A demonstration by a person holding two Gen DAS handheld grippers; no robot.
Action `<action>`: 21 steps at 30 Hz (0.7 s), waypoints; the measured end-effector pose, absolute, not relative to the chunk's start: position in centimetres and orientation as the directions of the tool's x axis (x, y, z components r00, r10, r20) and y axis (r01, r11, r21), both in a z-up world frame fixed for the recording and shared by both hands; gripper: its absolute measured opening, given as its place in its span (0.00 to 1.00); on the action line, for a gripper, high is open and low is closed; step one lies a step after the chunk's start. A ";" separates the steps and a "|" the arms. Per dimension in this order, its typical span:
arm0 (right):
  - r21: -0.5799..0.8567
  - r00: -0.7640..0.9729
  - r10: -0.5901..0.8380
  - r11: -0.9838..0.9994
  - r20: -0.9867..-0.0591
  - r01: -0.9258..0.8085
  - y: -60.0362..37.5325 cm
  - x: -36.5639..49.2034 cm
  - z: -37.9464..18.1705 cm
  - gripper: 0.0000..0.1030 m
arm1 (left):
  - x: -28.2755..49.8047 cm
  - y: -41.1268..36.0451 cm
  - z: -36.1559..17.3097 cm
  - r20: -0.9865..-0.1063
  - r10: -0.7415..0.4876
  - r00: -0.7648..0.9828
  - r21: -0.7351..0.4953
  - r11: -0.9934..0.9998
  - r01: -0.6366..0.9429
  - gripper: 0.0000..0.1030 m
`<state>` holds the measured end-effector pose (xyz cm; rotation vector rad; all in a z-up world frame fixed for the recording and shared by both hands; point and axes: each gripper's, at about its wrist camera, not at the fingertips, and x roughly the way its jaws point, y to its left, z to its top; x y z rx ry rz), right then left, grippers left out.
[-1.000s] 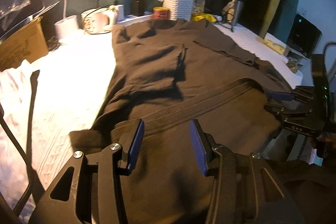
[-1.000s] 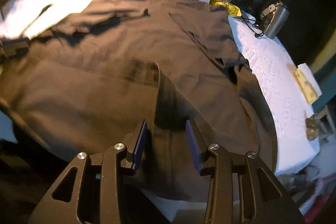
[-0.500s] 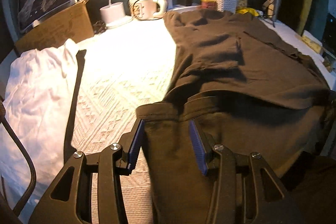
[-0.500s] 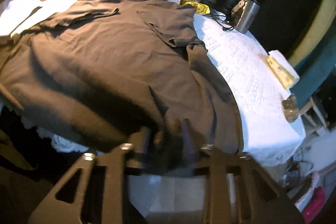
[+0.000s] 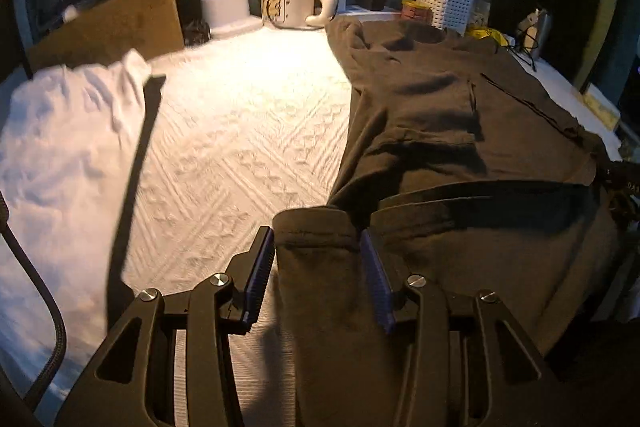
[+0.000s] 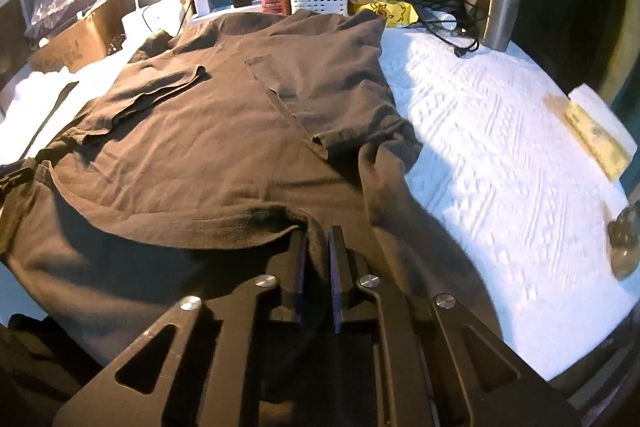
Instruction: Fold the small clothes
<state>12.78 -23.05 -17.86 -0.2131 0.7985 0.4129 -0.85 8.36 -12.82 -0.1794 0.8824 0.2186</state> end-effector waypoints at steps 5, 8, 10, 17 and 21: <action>-0.052 0.661 0.260 0.909 -0.704 -0.413 -23.4 11.7 -17.2 0.30 | -0.7 8.3 -13.2 -0.781 0.096 0.617 -0.096 0.958 -0.270 0.48; -0.082 0.703 0.234 0.919 -0.671 -0.385 -24.2 10.5 -16.0 0.57 | -0.6 8.2 -13.2 -0.785 0.092 0.613 -0.091 0.961 -0.262 0.48; -0.129 0.744 0.188 0.929 -0.642 -0.346 -24.6 9.4 -15.3 0.60 | -0.6 8.5 -13.1 -0.782 0.057 0.620 -0.134 0.957 -0.257 0.48; -0.240 0.767 0.176 0.886 -0.617 -0.396 -24.4 5.2 -14.4 0.60 | -1.0 8.4 -12.4 -0.775 0.051 0.631 -0.145 0.956 -0.255 0.48; -0.202 0.729 0.217 0.875 -0.649 -0.440 -24.3 3.0 -15.3 0.60 | -1.4 8.4 -12.3 -0.780 0.026 0.626 -0.166 0.954 -0.248 0.48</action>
